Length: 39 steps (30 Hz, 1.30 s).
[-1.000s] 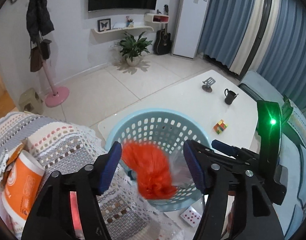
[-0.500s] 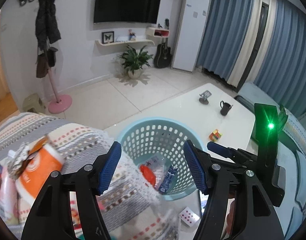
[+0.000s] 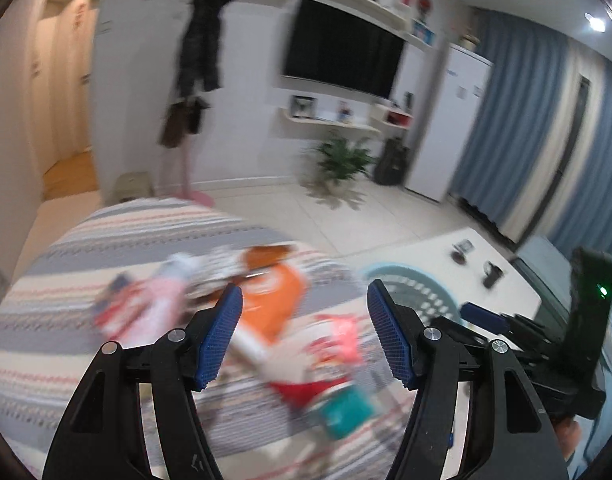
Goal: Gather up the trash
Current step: 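Grasp the pink-white spray can with the left tool while the right tool grasps the red noodle cup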
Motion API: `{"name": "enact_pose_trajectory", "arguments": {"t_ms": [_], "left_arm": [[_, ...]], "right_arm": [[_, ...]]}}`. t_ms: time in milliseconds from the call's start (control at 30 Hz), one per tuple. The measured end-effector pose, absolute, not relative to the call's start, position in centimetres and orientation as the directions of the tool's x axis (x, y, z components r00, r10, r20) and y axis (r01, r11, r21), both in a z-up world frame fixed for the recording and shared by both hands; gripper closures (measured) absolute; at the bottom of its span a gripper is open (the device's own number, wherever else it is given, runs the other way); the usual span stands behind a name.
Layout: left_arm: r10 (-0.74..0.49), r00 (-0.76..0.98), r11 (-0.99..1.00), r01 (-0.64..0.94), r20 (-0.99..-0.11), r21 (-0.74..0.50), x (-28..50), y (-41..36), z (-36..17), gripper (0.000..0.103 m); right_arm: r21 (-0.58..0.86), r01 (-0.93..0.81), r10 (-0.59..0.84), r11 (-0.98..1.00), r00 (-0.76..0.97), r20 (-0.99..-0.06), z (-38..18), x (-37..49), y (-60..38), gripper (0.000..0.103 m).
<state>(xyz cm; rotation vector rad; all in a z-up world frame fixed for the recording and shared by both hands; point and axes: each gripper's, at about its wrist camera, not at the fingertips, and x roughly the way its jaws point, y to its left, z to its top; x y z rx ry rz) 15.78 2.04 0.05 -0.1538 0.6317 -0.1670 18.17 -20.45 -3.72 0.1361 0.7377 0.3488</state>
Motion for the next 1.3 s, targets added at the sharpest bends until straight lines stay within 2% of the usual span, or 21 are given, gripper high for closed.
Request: {"name": "enact_pose_trajectory", "arguments": {"t_ms": [67, 200, 267, 433, 567, 833, 1067, 1167, 1200, 1233, 1300], "left_arm": [[-0.161, 0.796, 0.977, 0.045, -0.583, -0.209, 15.1, 5.1, -0.6, 0.039], [-0.12, 0.778, 0.97, -0.04, -0.617, -0.239, 14.2, 10.1, -2.2, 0.029], [-0.099, 0.766, 0.968, -0.073, -0.635, -0.239, 13.7, 11.8, -3.3, 0.029], [-0.127, 0.726, 0.959, -0.085, -0.676, -0.271, 14.1, 14.8, -5.4, 0.025], [-0.166, 0.686, 0.959, -0.056, -0.708, -0.279, 15.9, 14.9, -6.8, 0.023], [-0.151, 0.62, 0.975, -0.033, -0.77, -0.218, 20.0, 13.7, -9.2, 0.023], [-0.147, 0.607, 0.98, -0.016, -0.781, -0.197, 21.5, 12.5, -9.7, 0.024], [-0.135, 0.607, 0.983, -0.015, -0.783, -0.181, 21.9, 12.2, -9.6, 0.035], [-0.126, 0.604, 0.985, -0.017, -0.787, -0.171, 21.9, 12.2, -9.6, 0.047], [-0.125, 0.601, 0.985, -0.019, -0.79, -0.17, 22.2, 12.1, -9.6, 0.053], [-0.137, 0.596, 0.983, -0.015, -0.791, -0.181, 22.0, 12.1, -9.6, 0.054]], "right_arm": [[0.222, -0.302, 0.372, 0.927, 0.666, -0.647, -4.1, 17.8, -18.2, 0.04], [0.223, -0.34, 0.397, 0.914, 0.626, -0.672, -5.3, 17.4, -15.1, 0.039], [0.222, -0.346, 0.398, 0.911, 0.606, -0.689, -6.0, 17.6, -13.9, 0.039], [0.195, -0.343, 0.371, 0.919, 0.58, -0.726, -7.5, 18.5, -11.7, 0.032], [0.178, -0.345, 0.355, 0.921, 0.563, -0.747, -8.3, 19.2, -10.9, 0.031], [0.137, -0.349, 0.316, 0.927, 0.532, -0.786, -9.8, 20.3, -9.3, 0.029], [0.089, -0.352, 0.277, 0.932, 0.533, -0.799, -10.6, 20.4, -8.1, 0.029], [0.062, -0.357, 0.261, 0.932, 0.541, -0.8, -10.6, 20.2, -7.7, 0.032], [0.059, -0.363, 0.262, 0.93, 0.543, -0.798, -10.6, 20.1, -7.6, 0.038], [0.059, -0.368, 0.265, 0.928, 0.541, -0.798, -10.5, 20.0, -7.5, 0.038], [0.04, -0.368, 0.252, 0.929, 0.55, -0.796, -10.4, 19.8, -7.3, 0.038]]}}
